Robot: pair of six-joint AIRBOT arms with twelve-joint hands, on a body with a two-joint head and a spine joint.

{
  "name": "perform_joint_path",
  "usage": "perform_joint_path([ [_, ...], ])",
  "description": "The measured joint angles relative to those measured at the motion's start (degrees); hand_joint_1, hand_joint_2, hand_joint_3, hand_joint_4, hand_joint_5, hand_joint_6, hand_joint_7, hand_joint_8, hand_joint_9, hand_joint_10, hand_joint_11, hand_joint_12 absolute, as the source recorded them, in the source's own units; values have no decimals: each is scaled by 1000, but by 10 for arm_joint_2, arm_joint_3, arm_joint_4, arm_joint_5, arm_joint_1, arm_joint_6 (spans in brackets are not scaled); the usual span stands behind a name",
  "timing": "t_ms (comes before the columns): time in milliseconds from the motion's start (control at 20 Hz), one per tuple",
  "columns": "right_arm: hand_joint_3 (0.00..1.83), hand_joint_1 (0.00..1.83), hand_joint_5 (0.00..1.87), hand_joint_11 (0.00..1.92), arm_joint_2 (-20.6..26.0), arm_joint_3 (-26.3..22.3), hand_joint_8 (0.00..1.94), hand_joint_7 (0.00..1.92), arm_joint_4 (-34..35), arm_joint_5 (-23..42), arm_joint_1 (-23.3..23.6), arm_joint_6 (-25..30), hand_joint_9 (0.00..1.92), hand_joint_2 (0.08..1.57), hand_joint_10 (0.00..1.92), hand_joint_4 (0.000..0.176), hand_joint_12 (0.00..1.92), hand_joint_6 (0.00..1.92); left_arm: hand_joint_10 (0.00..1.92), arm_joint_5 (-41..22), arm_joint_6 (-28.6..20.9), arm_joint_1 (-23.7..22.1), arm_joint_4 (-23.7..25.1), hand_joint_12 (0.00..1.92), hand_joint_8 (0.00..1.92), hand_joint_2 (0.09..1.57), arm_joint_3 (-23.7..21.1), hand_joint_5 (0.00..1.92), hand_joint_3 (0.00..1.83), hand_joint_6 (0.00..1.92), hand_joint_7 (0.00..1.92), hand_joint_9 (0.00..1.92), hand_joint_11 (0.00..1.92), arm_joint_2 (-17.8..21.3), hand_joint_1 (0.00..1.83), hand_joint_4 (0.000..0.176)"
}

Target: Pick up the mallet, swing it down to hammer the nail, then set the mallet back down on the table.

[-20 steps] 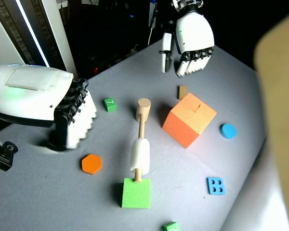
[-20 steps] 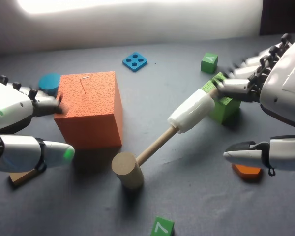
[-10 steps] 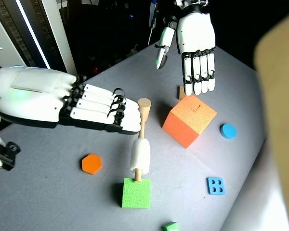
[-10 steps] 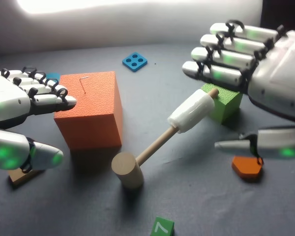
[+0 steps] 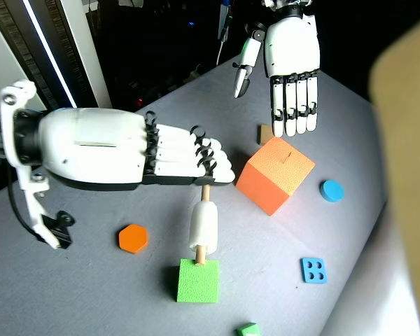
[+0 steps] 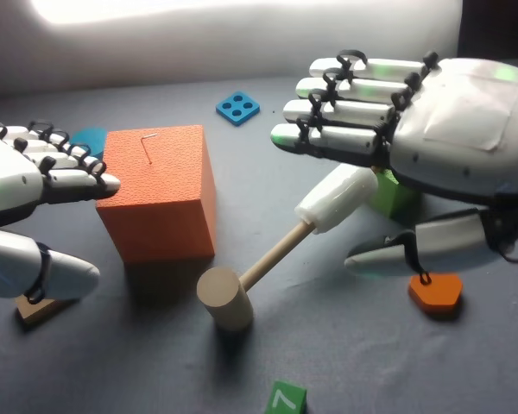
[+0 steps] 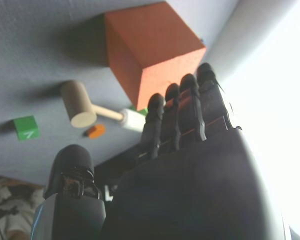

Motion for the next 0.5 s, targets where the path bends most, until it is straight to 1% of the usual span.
perform_joint_path([
  [50, 0, 398, 81, 2, -6, 0, 1, 51, 3, -28, 15, -4, 13, 1061, 1, 0, 1, 0, 0, -1, 0, 4, 0, 90, 3, 1227, 0, 91, 0, 3, 63, 40, 18, -3, 0, 0],
  [100, 0, 510, 51, 0, -12, 0, 1, 24, 29, -52, 23, -27, 2, 1071, 0, 0, 0, 1, 2, -6, 0, 9, 0, 94, 5, 1231, -3, 102, 0, 7, 69, 45, 25, -4, 0, 0],
  [150, 2, 685, 9, 0, -16, -1, 0, 4, 63, -72, 26, -56, 0, 1087, 0, 0, 0, 0, 0, -22, -1, 22, 0, 96, 1, 1228, -7, 97, 0, 5, 61, 39, 27, -5, 0, 0],
  [200, 0, 809, 5, 0, -22, -2, 0, 0, 122, -100, 28, -113, 0, 1073, 0, 0, 0, 1, 1, -49, -19, 47, -1, 99, 1, 1222, -13, 95, 0, 4, 62, 41, 31, -5, 0, 0],
  [250, 0, 936, 0, 0, -28, -2, 0, 0, 179, -124, 34, -161, 0, 1026, 0, 0, 0, 0, 0, -64, -32, 65, -1, 98, 1, 1221, -14, 92, 0, 2, 61, 39, 26, -5, 0, 0],
  [300, 0, 1004, 0, 0, -33, -1, 0, 0, 208, -142, 37, -194, 0, 999, 0, 0, 0, 0, 4, -82, -45, 82, 0, 100, 4, 1223, -16, 99, 0, 5, 70, 48, 29, -3, 0, 0],
  [350, 0, 1014, 0, 0, -39, -1, 0, 0, 211, -156, 40, -200, 0, 997, 0, 0, 0, 0, 9, -109, -66, 95, 8, 106, 9, 1225, -20, 111, 0, 9, 83, 60, 40, -3, 0, 0],
  [400, 0, 1027, 0, 0, -45, -1, 0, 0, 212, -162, 42, -200, 0, 1012, 0, 0, 0, 0, 6, -132, -88, 105, 26, 108, 6, 1227, -20, 113, 0, 9, 78, 55, 41, -3, 0, 0],
  [450, 0, 978, 0, 0, -52, -1, 0, 0, 212, -170, 46, -201, 0, 1033, 0, 0, 0, 0, 0, -156, -99, 113, 31, 104, 0, 1228, -20, 105, 0, 5, 65, 42, 30, -3, 0, 0],
  [500, 0, 990, 0, 0, -60, 2, 0, 0, 212, -176, 48, -202, 0, 1051, 0, 0, 0, 0, 0, -169, -103, 115, 31, 99, 0, 1231, -20, 97, 1, 1, 51, 27, 18, -3, 0, 0],
])
